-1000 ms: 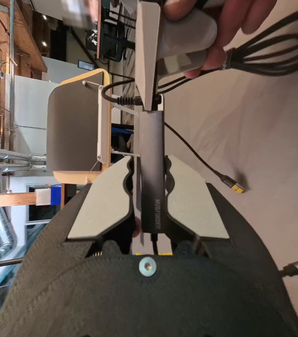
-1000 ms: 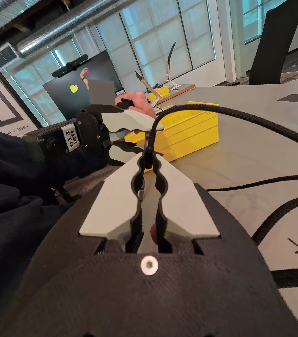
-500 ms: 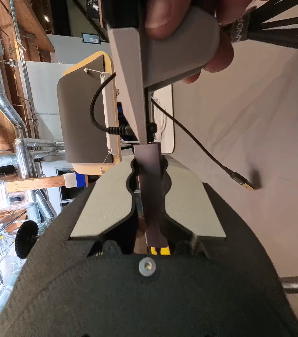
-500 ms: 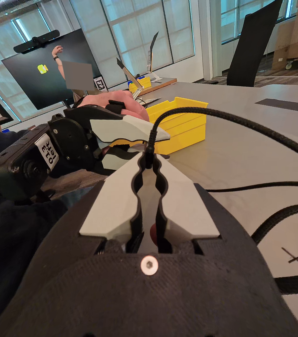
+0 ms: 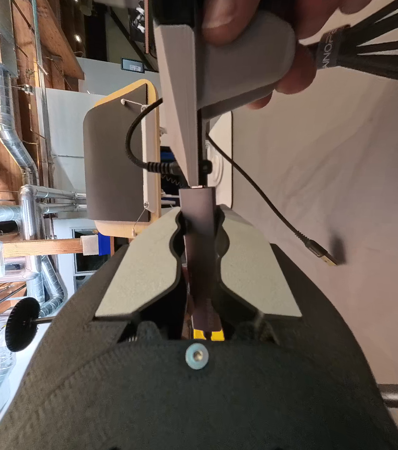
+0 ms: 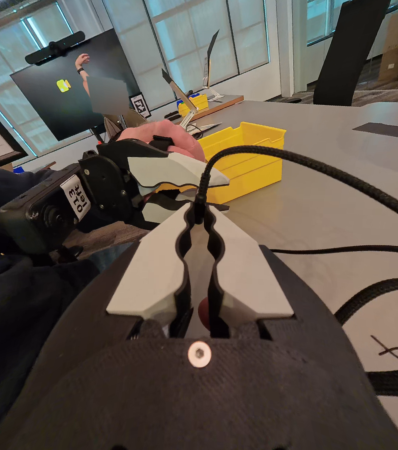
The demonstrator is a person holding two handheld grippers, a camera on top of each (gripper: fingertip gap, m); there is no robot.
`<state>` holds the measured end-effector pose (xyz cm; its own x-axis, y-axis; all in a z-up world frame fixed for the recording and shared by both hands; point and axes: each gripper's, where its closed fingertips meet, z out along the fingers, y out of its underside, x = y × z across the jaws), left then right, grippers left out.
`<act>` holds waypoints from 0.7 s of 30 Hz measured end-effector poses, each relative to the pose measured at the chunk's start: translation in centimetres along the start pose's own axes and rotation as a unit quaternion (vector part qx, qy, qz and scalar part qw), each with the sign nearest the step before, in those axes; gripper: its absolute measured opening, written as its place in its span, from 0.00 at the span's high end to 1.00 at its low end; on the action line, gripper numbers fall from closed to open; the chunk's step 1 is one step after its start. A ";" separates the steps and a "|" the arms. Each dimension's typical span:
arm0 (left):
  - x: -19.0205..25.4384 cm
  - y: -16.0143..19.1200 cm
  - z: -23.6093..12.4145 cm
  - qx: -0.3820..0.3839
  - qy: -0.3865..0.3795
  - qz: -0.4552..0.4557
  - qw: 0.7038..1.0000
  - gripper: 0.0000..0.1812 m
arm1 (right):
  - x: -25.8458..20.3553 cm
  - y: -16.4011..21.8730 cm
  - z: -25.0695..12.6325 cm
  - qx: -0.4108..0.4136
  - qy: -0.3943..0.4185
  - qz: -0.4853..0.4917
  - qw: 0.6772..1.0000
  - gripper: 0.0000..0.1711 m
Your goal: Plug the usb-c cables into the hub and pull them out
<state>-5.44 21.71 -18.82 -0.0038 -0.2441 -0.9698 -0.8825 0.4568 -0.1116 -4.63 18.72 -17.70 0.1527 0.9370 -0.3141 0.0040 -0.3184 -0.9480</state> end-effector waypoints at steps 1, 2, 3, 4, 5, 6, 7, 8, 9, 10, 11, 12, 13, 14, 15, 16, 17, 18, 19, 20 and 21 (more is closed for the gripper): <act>-0.1 -0.2 -0.1 0.004 -0.001 0.000 1.000 0.88 | -0.1 0.0 -0.1 -0.001 -0.005 0.005 1.000 0.97; -0.1 -0.3 -0.1 0.006 0.000 -0.001 1.000 0.88 | -0.3 -0.1 -0.2 -0.002 -0.011 0.008 1.000 0.97; -0.2 -0.4 -0.2 0.009 -0.002 0.004 1.000 0.88 | -0.4 -0.1 -0.3 -0.006 -0.017 0.006 1.000 0.97; -0.2 -0.5 -0.2 0.015 -0.001 0.005 1.000 0.88 | -0.6 -0.1 -0.4 -0.013 -0.024 0.002 1.000 0.98; -0.1 -0.7 -0.3 0.026 0.005 -0.001 1.000 0.88 | -0.7 0.0 -0.5 -0.021 -0.032 -0.003 0.999 0.98; -0.1 -0.6 -0.3 0.034 0.006 -0.003 0.999 0.88 | -0.7 -0.1 -0.7 -0.024 -0.035 -0.006 0.999 0.97; -0.6 1.7 0.0 -0.022 -0.006 -0.002 1.000 0.88 | -0.3 -0.8 -1.7 -0.008 -0.032 0.000 0.999 0.97; -1.1 5.3 0.0 -0.064 -0.001 -0.013 0.998 0.88 | 0.9 -2.0 -3.7 0.023 -0.017 0.012 1.000 0.98; -2.2 8.3 -0.6 -0.079 -0.008 -0.050 0.996 0.88 | 2.5 -2.7 -5.5 0.033 0.019 0.007 0.999 0.98; -4.1 8.7 -1.2 -0.067 -0.024 -0.083 0.994 0.88 | 3.3 -2.7 -5.9 0.021 0.049 -0.014 0.998 0.98; -6.1 6.8 -1.6 -0.043 -0.042 -0.098 0.993 0.88 | 3.0 -2.8 -5.0 0.007 0.051 -0.032 0.998 0.97; -7.1 4.6 -1.5 -0.022 -0.047 -0.093 0.994 0.88 | 2.1 -2.5 -3.5 -0.009 0.042 -0.047 0.998 0.97; -7.1 3.3 -1.1 -0.017 -0.037 -0.094 0.995 0.88 | 1.4 -2.0 -2.2 -0.028 0.036 -0.061 0.997 0.97; -6.1 3.0 -0.6 -0.021 -0.016 -0.096 0.995 0.88 | 1.1 -1.3 -1.4 -0.046 0.033 -0.067 0.996 0.97; -4.8 3.1 -0.3 -0.027 0.004 -0.089 0.996 0.88 | 1.0 -0.7 -1.3 -0.055 0.025 -0.063 0.996 0.97; -3.8 3.2 -0.4 -0.027 0.015 -0.081 0.996 0.88 | 0.8 -0.3 -1.4 -0.056 0.006 -0.043 0.997 0.97; -3.0 2.9 -0.5 -0.023 0.027 -0.085 0.996 0.88 | 0.8 0.1 -1.8 -0.056 -0.012 -0.019 0.998 0.97; -2.2 2.5 -0.5 -0.019 0.042 -0.094 0.994 0.88 | 1.0 0.7 -2.3 -0.062 -0.018 -0.002 0.998 0.97; -1.3 2.3 -0.4 -0.022 0.062 -0.098 0.993 0.88 | 1.1 1.5 -2.6 -0.081 -0.023 0.007 0.996 0.97; -0.4 2.3 -0.2 -0.029 0.082 -0.090 0.992 0.88 | 1.2 2.7 -3.0 -0.109 -0.024 0.012 0.994 0.97; 0.5 2.5 0.0 -0.037 0.096 -0.078 0.992 0.88 | 1.7 4.1 -3.3 -0.142 -0.009 0.009 0.990 0.97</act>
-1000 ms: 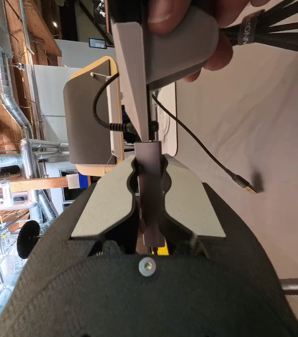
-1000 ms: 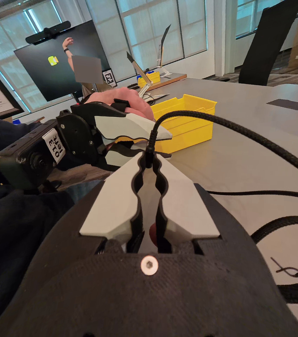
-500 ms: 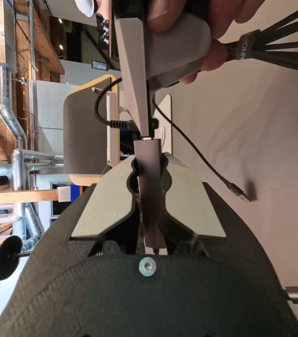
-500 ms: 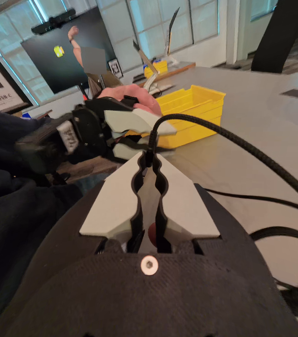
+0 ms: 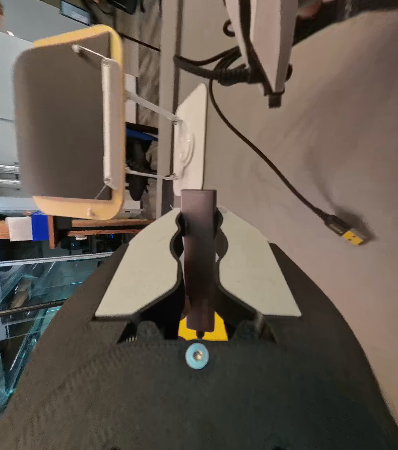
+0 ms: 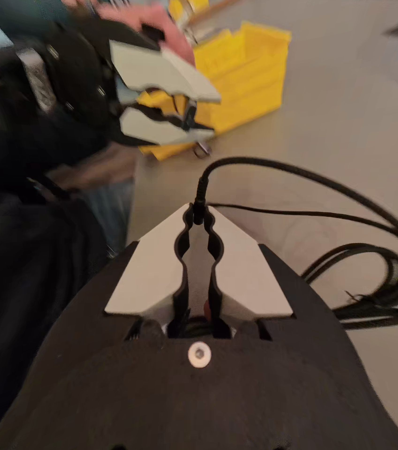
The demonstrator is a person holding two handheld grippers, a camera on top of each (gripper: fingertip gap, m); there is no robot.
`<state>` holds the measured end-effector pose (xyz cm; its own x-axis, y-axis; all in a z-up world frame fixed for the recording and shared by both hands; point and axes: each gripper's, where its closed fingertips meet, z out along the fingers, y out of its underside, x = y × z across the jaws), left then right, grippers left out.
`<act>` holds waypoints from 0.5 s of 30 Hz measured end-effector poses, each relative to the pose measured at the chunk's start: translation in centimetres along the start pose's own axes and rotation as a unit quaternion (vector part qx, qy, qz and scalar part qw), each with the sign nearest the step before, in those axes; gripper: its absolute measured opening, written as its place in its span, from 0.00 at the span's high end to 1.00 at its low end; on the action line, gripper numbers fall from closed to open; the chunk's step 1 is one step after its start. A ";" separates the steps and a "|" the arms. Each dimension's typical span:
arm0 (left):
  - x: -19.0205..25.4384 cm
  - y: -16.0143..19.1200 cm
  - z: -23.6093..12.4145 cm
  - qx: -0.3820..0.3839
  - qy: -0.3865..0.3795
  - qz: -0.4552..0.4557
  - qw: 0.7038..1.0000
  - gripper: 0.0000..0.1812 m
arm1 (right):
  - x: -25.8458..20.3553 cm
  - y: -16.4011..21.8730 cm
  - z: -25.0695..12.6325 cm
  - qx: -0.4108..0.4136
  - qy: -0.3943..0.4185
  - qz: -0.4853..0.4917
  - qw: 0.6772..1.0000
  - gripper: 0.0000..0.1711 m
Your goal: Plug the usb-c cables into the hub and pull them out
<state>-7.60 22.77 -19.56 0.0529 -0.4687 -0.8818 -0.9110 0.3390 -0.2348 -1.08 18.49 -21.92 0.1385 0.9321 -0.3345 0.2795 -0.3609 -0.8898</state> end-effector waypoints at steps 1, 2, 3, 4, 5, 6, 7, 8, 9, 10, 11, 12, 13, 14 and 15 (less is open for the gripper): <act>0.6 0.2 0.4 -0.007 0.009 0.006 1.000 0.88 | 0.7 1.5 0.0 -0.036 0.026 -0.004 0.999 0.95; 1.2 0.2 0.9 -0.007 0.017 0.006 1.000 0.88 | 1.4 3.0 -0.1 -0.076 0.052 -0.009 0.996 0.92; 1.8 0.0 1.2 -0.006 0.027 0.006 1.000 0.88 | 2.2 4.3 -0.3 -0.113 0.084 -0.018 0.990 0.87; 2.4 -0.1 1.6 -0.009 0.037 0.010 0.999 0.88 | 2.9 5.3 -0.8 -0.144 0.115 -0.031 0.982 0.81; 2.8 0.0 2.0 -0.017 0.042 0.015 0.999 0.88 | 3.4 6.0 -1.3 -0.169 0.137 -0.042 0.975 0.77; 3.0 0.0 2.2 -0.019 0.046 0.018 0.999 0.88 | 3.7 6.2 -1.9 -0.183 0.155 -0.052 0.969 0.77; 3.2 0.0 2.4 -0.017 0.054 0.015 0.998 0.88 | 3.9 6.0 -2.5 -0.185 0.171 -0.060 0.966 0.77; 3.1 0.2 2.6 -0.019 0.058 0.010 0.998 0.88 | 4.0 5.6 -3.1 -0.183 0.184 -0.065 0.964 0.78; 2.7 0.4 2.7 -0.021 0.056 0.005 0.998 0.88 | 4.0 5.2 -3.8 -0.179 0.194 -0.071 0.962 0.79; 2.2 0.5 2.8 -0.020 0.057 -0.002 0.998 0.88 | 4.0 4.7 -4.4 -0.173 0.203 -0.078 0.961 0.79; 1.8 0.7 2.8 -0.019 0.061 -0.012 0.998 0.88 | 3.9 4.3 -4.9 -0.167 0.209 -0.084 0.960 0.80; 1.4 0.9 2.9 -0.020 0.066 -0.023 0.997 0.88 | 3.8 4.0 -5.2 -0.163 0.212 -0.088 0.959 0.80; 1.0 1.1 3.0 -0.023 0.070 -0.031 0.997 0.88 | 3.7 3.7 -5.4 -0.159 0.214 -0.090 0.960 0.81; 0.7 1.3 3.2 -0.023 0.076 -0.042 0.996 0.88 | 3.6 3.5 -5.5 -0.154 0.213 -0.093 0.960 0.81; 0.4 1.4 3.4 -0.020 0.083 -0.054 0.995 0.88 | 3.4 3.4 -5.4 -0.149 0.210 -0.096 0.962 0.82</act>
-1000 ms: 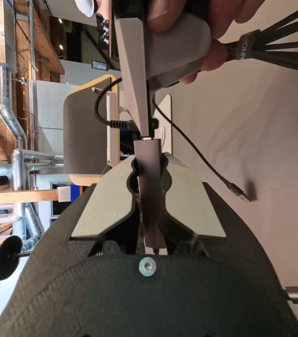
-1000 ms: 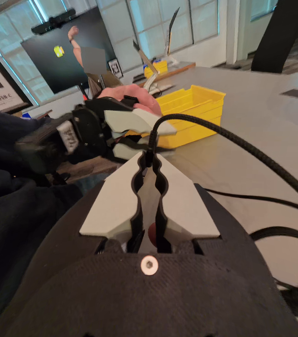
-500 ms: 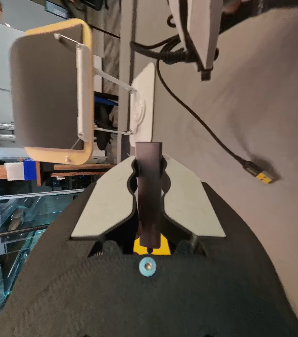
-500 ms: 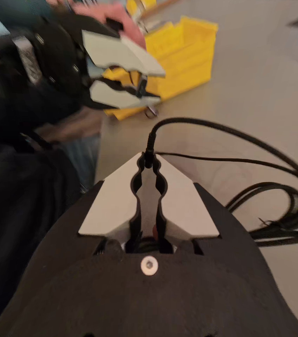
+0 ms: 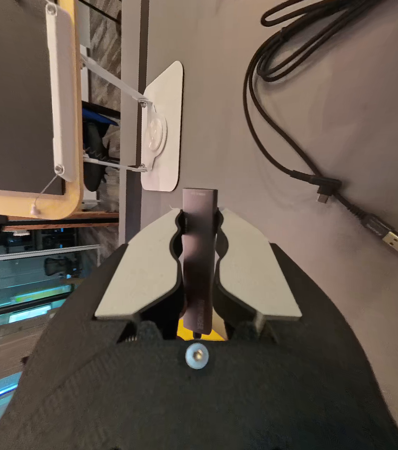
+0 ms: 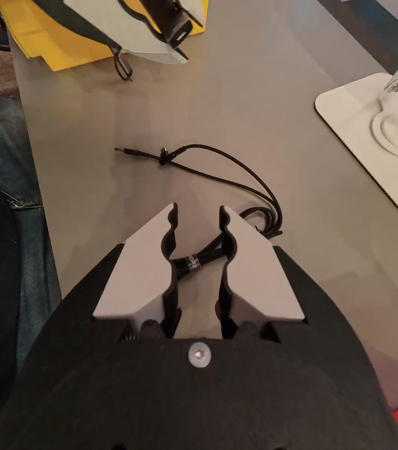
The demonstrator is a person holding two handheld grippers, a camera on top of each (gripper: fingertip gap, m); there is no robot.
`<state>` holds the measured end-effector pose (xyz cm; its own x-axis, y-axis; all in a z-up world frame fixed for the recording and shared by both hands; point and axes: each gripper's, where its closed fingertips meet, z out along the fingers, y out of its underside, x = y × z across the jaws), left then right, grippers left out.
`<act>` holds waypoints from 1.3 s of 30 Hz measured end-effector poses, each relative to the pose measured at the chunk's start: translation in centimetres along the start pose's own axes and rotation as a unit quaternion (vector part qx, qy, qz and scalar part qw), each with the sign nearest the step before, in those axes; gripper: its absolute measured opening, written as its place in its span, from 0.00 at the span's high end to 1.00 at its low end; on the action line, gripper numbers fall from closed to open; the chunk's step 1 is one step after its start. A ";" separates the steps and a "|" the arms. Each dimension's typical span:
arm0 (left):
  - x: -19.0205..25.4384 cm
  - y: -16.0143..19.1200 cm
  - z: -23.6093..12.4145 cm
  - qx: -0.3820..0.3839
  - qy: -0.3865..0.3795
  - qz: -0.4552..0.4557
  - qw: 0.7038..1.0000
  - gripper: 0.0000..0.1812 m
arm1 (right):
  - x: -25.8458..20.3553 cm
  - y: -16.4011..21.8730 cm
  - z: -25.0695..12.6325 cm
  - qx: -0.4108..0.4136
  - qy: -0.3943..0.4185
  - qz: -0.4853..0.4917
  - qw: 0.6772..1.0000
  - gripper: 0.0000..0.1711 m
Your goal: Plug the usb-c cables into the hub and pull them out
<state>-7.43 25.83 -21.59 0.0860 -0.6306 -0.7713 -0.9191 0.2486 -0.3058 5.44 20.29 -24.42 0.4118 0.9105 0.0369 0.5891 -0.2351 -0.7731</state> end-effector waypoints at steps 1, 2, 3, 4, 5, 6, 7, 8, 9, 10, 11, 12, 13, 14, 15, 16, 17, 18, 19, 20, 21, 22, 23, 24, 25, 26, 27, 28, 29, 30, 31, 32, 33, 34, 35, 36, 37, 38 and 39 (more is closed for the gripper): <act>-0.2 0.0 0.2 0.006 0.010 -0.010 1.000 0.88 | -0.2 -0.2 0.1 0.006 -0.004 -0.003 1.000 0.82; -0.4 0.0 0.4 0.009 0.021 -0.022 1.000 0.88 | -0.2 -0.4 0.1 0.014 -0.003 -0.006 1.000 0.83; -0.6 0.0 0.7 0.011 0.031 -0.035 0.999 0.88 | -0.3 -0.7 0.2 0.024 -0.001 -0.008 1.000 0.85; -0.8 -0.3 1.0 0.018 0.042 -0.048 0.998 0.88 | -0.5 -0.8 0.3 0.028 -0.007 -0.009 1.000 0.84; -0.7 -0.5 1.2 0.025 0.055 -0.060 0.996 0.88 | -0.7 -0.7 0.4 0.027 -0.013 -0.013 0.999 0.83; -0.4 -0.6 1.5 0.027 0.074 -0.071 0.994 0.87 | -0.7 -0.7 0.5 0.027 -0.013 -0.017 0.999 0.83; -0.1 -0.6 1.9 0.027 0.087 -0.077 0.993 0.88 | -0.7 -0.7 0.6 0.026 -0.010 -0.020 0.999 0.83; 0.0 -0.5 2.4 0.026 0.087 -0.077 0.993 0.89 | -0.7 -0.7 0.7 0.026 -0.012 -0.022 0.999 0.83; 0.5 -0.2 3.0 0.019 0.097 -0.080 0.992 0.91 | -0.8 -0.7 0.8 0.026 -0.014 -0.023 0.999 0.83; 1.1 -0.1 3.5 0.019 0.111 -0.088 0.990 0.92 | -0.8 -0.7 0.8 0.026 -0.012 -0.024 0.999 0.83; 1.4 0.0 3.9 0.017 0.118 -0.096 0.988 0.92 | -0.7 -0.6 0.9 0.026 -0.009 -0.025 0.999 0.83; 1.6 0.3 4.1 0.010 0.121 -0.099 0.988 0.92 | -0.6 -0.5 0.8 0.024 -0.007 -0.027 0.999 0.82; 1.7 0.5 4.2 -0.002 0.122 -0.096 0.988 0.92 | -0.5 -0.3 0.8 0.022 -0.002 -0.029 0.999 0.82; 1.7 0.8 4.2 -0.015 0.120 -0.090 0.989 0.92 | -0.1 -0.1 0.7 0.019 0.007 -0.030 0.999 0.81; 1.7 1.0 4.1 -0.025 0.119 -0.085 0.989 0.92 | 0.2 0.2 0.7 0.013 0.017 -0.034 0.999 0.80; 1.7 1.3 3.8 -0.032 0.120 -0.085 0.989 0.92 | 0.6 0.5 0.7 0.005 0.027 -0.042 0.999 0.79; 1.5 1.5 3.5 -0.034 0.119 -0.088 0.988 0.92 | 0.8 0.8 0.7 -0.002 0.034 -0.051 0.998 0.78; 1.6 1.6 3.1 -0.035 0.127 -0.094 0.987 0.91 | 0.9 1.0 0.8 -0.008 0.037 -0.060 0.998 0.76; 1.9 1.9 2.7 -0.042 0.142 -0.103 0.984 0.88 | 0.8 1.0 1.0 -0.013 0.035 -0.068 0.997 0.75; 2.1 2.2 2.3 -0.046 0.152 -0.109 0.981 0.85 | 0.7 1.1 1.2 -0.018 0.034 -0.077 0.996 0.73; 2.4 2.4 1.9 -0.046 0.161 -0.110 0.980 0.82 | 0.8 1.0 1.4 -0.023 0.040 -0.087 0.995 0.72; 2.7 2.5 1.4 -0.047 0.167 -0.112 0.978 0.79 | 1.2 1.2 1.5 -0.033 0.051 -0.096 0.994 0.72; 2.8 2.8 1.1 -0.048 0.167 -0.112 0.978 0.78 | 1.8 1.6 1.6 -0.048 0.068 -0.098 0.992 0.73; 2.8 3.1 0.6 -0.050 0.163 -0.111 0.979 0.77 | 2.5 2.1 1.6 -0.067 0.083 -0.090 0.990 0.72; 2.8 3.2 0.2 -0.050 0.161 -0.114 0.979 0.76 | 2.9 2.7 1.7 -0.084 0.087 -0.074 0.990 0.71; 2.8 3.3 -0.3 -0.048 0.160 -0.119 0.979 0.76 | 2.8 3.3 1.8 -0.095 0.079 -0.057 0.991 0.67; 2.8 3.3 -0.7 -0.045 0.158 -0.123 0.979 0.76 | 2.5 3.8 2.0 -0.106 0.066 -0.043 0.991 0.64; 2.8 3.3 -1.1 -0.044 0.154 -0.124 0.979 0.76 | 2.3 4.3 2.1 -0.115 0.059 -0.032 0.991 0.64; 2.9 3.5 -1.4 -0.045 0.150 -0.121 0.980 0.76 | 2.3 4.7 2.3 -0.124 0.061 -0.023 0.990 0.64; 3.0 3.6 -1.6 -0.048 0.147 -0.116 0.981 0.76 | 2.2 5.0 2.4 -0.133 0.060 -0.016 0.989 0.64; 3.2 3.7 -1.9 -0.049 0.144 -0.113 0.982 0.76 | 1.9 5.3 2.7 -0.141 0.057 -0.011 0.988 0.64; 3.4 3.7 -2.1 -0.050 0.143 -0.113 0.982 0.76 | 1.9 5.6 3.0 -0.151 0.059 -0.008 0.987 0.66; 3.6 3.8 -2.2 -0.050 0.142 -0.113 0.982 0.76 | 2.0 6.1 3.2 -0.168 0.067 -0.011 0.983 0.68; 3.6 3.8 -2.4 -0.051 0.138 -0.112 0.983 0.76 | 2.2 6.5 3.4 -0.179 0.075 -0.017 0.981 0.69; 3.7 3.9 -2.6 -0.052 0.134 -0.110 0.984 0.77 | 2.2 6.6 3.5 -0.182 0.079 -0.023 0.980 0.75; 3.7 4.0 -2.7 -0.052 0.130 -0.109 0.984 0.77 | 2.2 6.6 3.6 -0.183 0.079 -0.029 0.979 0.82; 3.8 4.0 -2.9 -0.050 0.129 -0.111 0.984 0.77 | 2.4 6.7 3.6 -0.185 0.082 -0.038 0.979 0.89; 3.9 3.9 -3.1 -0.047 0.127 -0.113 0.984 0.77 | 2.6 6.8 3.6 -0.187 0.085 -0.053 0.977 0.94; 4.0 3.9 -3.2 -0.046 0.125 -0.113 0.985 0.78 | 2.8 6.8 3.6 -0.185 0.086 -0.068 0.977 0.94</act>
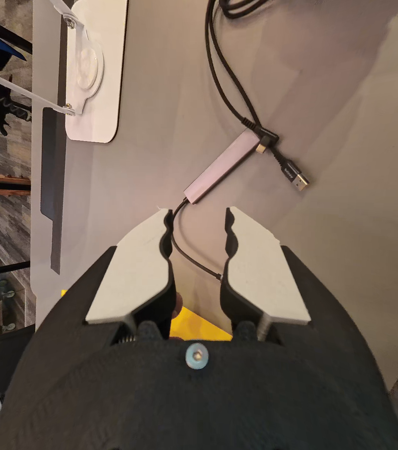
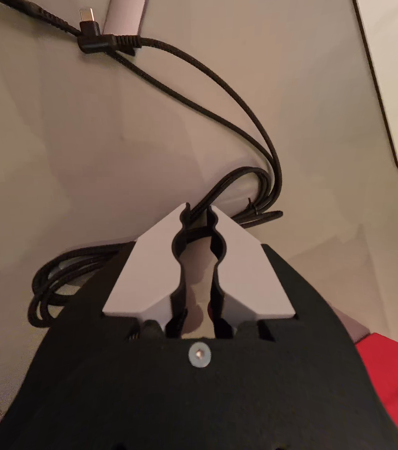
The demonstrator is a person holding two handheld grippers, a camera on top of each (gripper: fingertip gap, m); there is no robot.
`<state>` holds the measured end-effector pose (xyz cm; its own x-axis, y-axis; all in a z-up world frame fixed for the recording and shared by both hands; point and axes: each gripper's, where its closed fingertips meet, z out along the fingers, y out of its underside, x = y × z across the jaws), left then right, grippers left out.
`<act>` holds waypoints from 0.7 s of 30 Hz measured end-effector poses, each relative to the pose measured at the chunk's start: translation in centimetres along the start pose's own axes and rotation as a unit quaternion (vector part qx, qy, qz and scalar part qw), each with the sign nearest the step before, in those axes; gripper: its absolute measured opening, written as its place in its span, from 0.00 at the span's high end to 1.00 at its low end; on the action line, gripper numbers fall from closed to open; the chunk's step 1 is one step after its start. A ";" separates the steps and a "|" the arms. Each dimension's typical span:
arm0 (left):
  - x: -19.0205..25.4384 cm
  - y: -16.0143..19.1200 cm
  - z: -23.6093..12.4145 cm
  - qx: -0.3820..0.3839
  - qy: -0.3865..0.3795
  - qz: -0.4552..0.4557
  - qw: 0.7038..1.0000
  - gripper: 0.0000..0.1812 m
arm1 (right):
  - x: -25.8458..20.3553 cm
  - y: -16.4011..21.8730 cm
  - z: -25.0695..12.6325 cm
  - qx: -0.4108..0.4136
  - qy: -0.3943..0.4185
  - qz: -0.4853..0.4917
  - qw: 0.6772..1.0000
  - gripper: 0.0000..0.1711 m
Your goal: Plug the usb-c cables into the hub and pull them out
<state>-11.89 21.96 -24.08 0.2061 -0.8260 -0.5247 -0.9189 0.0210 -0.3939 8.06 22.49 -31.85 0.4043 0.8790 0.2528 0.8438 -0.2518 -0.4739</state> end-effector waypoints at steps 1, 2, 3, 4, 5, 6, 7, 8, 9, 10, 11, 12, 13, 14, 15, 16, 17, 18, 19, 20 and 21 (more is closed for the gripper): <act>0.1 0.1 -0.1 0.000 -0.003 0.001 1.000 0.78 | 0.0 0.0 -0.1 0.002 -0.003 -0.004 1.000 0.94; 0.3 0.1 -0.2 0.001 -0.003 0.002 1.000 0.78 | 0.1 0.0 -0.3 0.003 0.000 -0.002 1.000 0.93; 0.5 0.1 -0.3 0.002 -0.003 -0.001 1.000 0.78 | 0.3 -0.2 -0.8 0.009 0.010 0.004 1.000 0.88; 0.5 0.2 -0.4 0.003 -0.005 -0.003 1.000 0.78 | 0.4 -0.6 -1.5 0.020 0.015 0.014 1.000 0.80; 0.6 0.2 -0.5 0.004 -0.008 -0.004 1.000 0.78 | 0.3 -1.1 -2.3 0.036 0.012 0.025 0.999 0.76; 0.7 0.2 -0.6 0.005 -0.010 -0.007 1.000 0.78 | 0.3 -1.4 -3.1 0.047 0.015 0.037 0.998 0.73; 0.7 0.2 -0.6 0.008 -0.011 -0.012 1.000 0.78 | 0.6 -1.3 -3.6 0.045 0.025 0.044 0.998 0.70; 0.6 0.3 -0.7 0.009 -0.014 -0.015 1.000 0.78 | 0.6 -0.7 -3.9 0.032 0.030 0.047 0.998 0.68; 0.6 0.3 -0.7 0.009 -0.017 -0.017 1.000 0.78 | 0.3 -0.2 -3.8 0.020 0.023 0.051 0.998 0.67; 0.6 0.4 -0.7 0.009 -0.018 -0.016 1.000 0.78 | 0.0 0.2 -3.4 0.012 0.014 0.058 0.998 0.67; 0.6 0.4 -0.6 0.009 -0.018 -0.016 1.000 0.78 | -0.3 0.6 -2.9 0.003 0.008 0.064 0.998 0.69; 0.6 0.4 -0.5 0.009 -0.018 -0.016 1.000 0.78 | -0.5 1.2 -2.2 -0.011 0.003 0.068 0.998 0.70; 0.6 0.3 -0.5 0.009 -0.019 -0.015 1.000 0.78 | -0.6 1.4 -1.5 -0.017 -0.001 0.070 0.997 0.75; 0.7 0.3 -0.5 0.010 -0.019 -0.015 1.000 0.78 | -0.6 1.3 -1.0 -0.011 -0.005 0.080 0.997 0.78; 0.7 0.2 -0.5 0.010 -0.019 -0.013 1.000 0.78 | -0.7 1.0 -0.8 -0.003 -0.011 0.086 0.996 0.82; 0.7 0.2 -0.5 0.009 -0.021 -0.010 1.000 0.78 | -0.7 0.9 -0.7 0.000 -0.012 0.080 0.997 0.85; 0.7 0.2 -0.6 0.008 -0.024 -0.008 1.000 0.78 | -0.5 0.8 -0.6 0.002 -0.008 0.073 0.997 0.87; 0.7 0.2 -0.6 0.007 -0.026 -0.006 1.000 0.79 | -0.3 0.7 -0.5 0.005 -0.004 0.070 0.998 0.90; 0.7 0.2 -0.7 0.007 -0.027 -0.006 1.000 0.79 | -0.2 0.7 -0.5 0.009 -0.004 0.071 0.997 0.92; 0.6 0.2 -0.7 0.008 -0.027 -0.006 1.000 0.79 | -0.2 0.6 -0.6 0.017 -0.009 0.076 0.997 0.93; 0.5 0.2 -0.8 0.008 -0.030 -0.007 1.000 0.79 | -0.1 0.4 -0.8 0.028 -0.013 0.082 0.996 0.94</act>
<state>-12.26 21.11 -23.88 0.2389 -0.7914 -0.5627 -0.9104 0.0190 -0.4133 8.60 21.98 -31.43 0.5258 0.8379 0.1465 0.7457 -0.3712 -0.5533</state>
